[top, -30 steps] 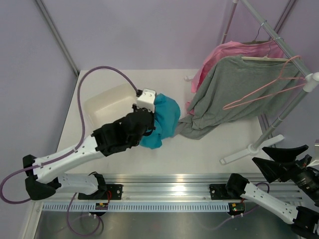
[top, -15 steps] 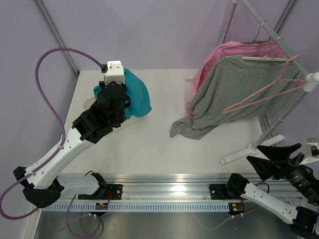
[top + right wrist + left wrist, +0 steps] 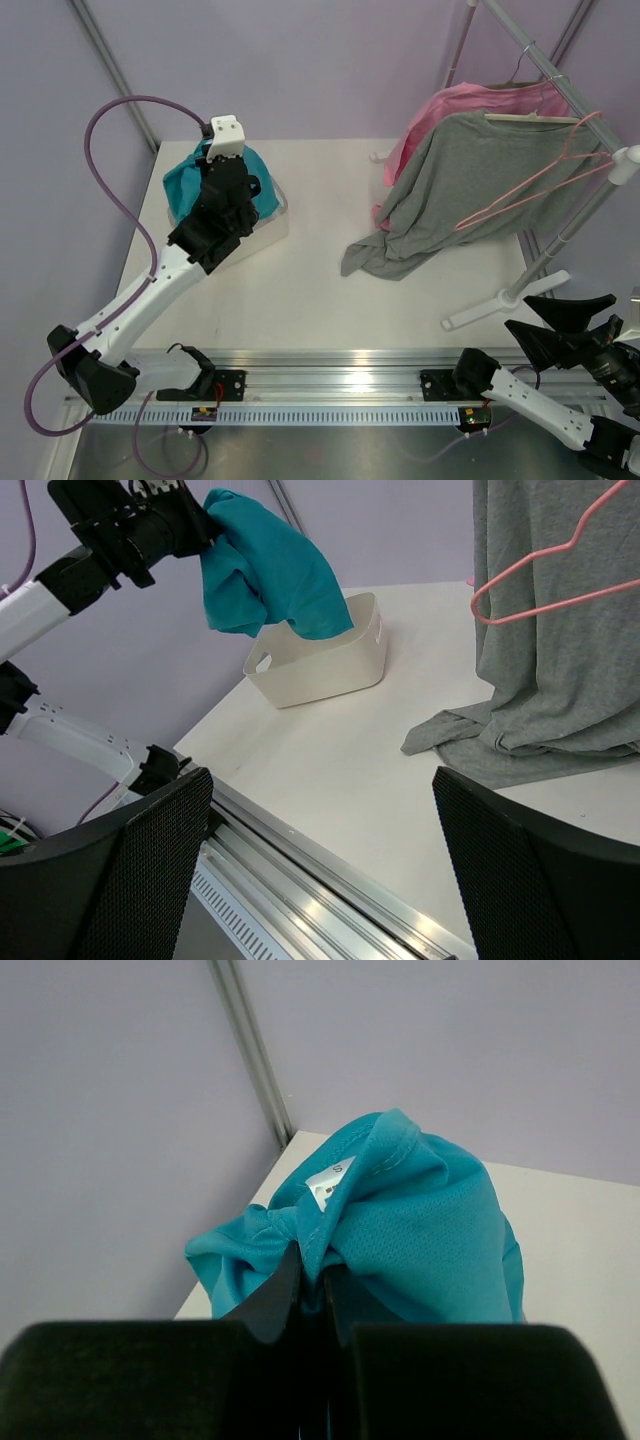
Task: Remove the t-shirt from the hanger
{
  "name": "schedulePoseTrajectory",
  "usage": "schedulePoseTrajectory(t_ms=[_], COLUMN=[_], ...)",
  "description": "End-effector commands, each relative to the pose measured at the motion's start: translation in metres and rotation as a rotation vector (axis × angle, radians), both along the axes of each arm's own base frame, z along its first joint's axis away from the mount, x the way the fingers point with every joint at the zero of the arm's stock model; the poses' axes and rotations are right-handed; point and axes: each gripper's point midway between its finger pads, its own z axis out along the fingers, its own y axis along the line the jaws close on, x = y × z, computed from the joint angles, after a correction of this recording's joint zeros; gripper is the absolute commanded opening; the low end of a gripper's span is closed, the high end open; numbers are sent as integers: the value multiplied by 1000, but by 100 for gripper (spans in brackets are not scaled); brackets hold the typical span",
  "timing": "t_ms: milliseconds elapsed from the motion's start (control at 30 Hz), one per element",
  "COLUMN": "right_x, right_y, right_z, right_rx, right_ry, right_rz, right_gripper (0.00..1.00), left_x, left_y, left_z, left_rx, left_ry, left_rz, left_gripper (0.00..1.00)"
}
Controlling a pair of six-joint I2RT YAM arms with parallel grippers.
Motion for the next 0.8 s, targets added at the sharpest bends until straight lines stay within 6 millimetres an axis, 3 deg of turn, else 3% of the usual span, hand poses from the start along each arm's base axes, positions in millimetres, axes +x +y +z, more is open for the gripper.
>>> schedulePoseTrajectory(t_ms=[0,233,400,433,767], right_x=[-5,-11,-14,-14,-15], right_y=[-4,-9,-11,-12,-14], right_z=[3,2,1,0,-2], right_rx=[-10,4,19,18,18], right_ry=[-38,-56,-61,-58,-52], right_rz=[13,30,32,35,33], right_gripper=[99,99,100,100,99], left_x=[4,11,28,39,55], left_y=[15,33,18,4,-16], left_z=[6,-28,-61,-77,-127], left_rx=[-9,13,66,46,9], left_ry=[-71,-22,53,70,159], left_rz=[110,172,124,42,-38], left_gripper=[0,0,0,0,0])
